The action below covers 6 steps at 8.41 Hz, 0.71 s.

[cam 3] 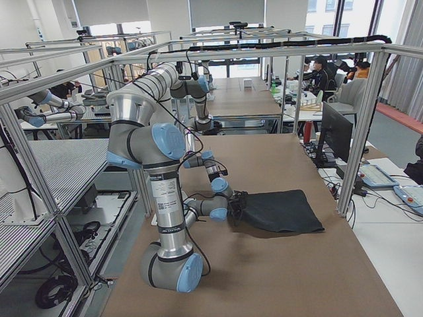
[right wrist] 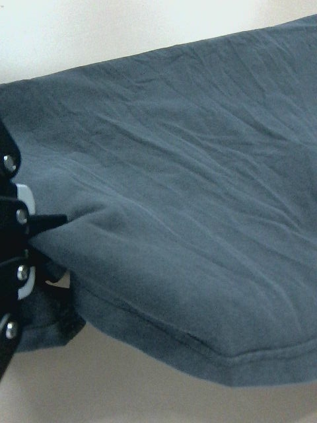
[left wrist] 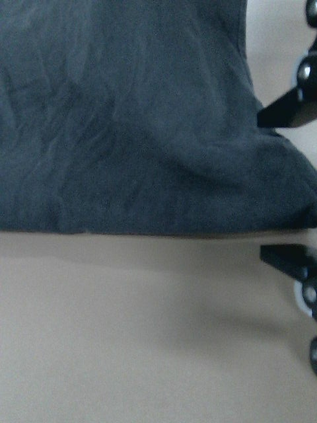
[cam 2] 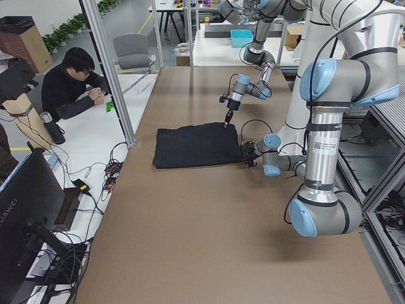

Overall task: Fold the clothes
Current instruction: 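Lift both near corners with both grippers and fold them away from the robot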

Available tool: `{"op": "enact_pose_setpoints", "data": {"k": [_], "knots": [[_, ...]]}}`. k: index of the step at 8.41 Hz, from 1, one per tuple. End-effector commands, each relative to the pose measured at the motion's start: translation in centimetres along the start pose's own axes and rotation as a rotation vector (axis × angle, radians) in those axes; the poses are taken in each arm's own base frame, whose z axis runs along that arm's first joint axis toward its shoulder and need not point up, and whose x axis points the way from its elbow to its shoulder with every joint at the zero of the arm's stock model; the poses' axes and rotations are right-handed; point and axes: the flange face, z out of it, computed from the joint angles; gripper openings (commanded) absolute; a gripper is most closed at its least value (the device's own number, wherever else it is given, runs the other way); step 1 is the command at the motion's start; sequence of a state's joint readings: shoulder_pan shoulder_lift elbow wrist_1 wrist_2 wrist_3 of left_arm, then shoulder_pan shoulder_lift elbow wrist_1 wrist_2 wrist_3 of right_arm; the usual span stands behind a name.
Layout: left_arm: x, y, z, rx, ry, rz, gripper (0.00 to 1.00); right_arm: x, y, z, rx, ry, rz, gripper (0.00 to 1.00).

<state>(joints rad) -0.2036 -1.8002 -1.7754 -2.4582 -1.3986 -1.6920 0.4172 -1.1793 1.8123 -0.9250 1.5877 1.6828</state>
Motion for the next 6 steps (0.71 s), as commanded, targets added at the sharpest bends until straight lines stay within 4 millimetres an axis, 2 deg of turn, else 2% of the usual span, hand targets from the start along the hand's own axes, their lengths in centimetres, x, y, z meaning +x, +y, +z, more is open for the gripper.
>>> {"op": "enact_pose_setpoints", "data": {"k": [1,2,3,6], "knots": [[0.8,0.1,0.2,-0.002,0.013,-0.002,0.43,0.0,0.0,0.0,0.0,0.0,0.0,0.0],[1.7,0.2,0.3,-0.002,0.026,-0.006,0.29,0.0,0.0,0.0,0.001,-0.001,0.0,0.0],[2.1,0.2,0.5,-0.001,0.028,-0.025,0.02,0.2,0.0,0.0,0.002,0.002,0.0,0.0],[2.6,-1.4,0.3,0.013,0.035,-0.063,0.0,0.7,0.0,-0.8,-0.006,0.0,-0.002,0.0]]}}
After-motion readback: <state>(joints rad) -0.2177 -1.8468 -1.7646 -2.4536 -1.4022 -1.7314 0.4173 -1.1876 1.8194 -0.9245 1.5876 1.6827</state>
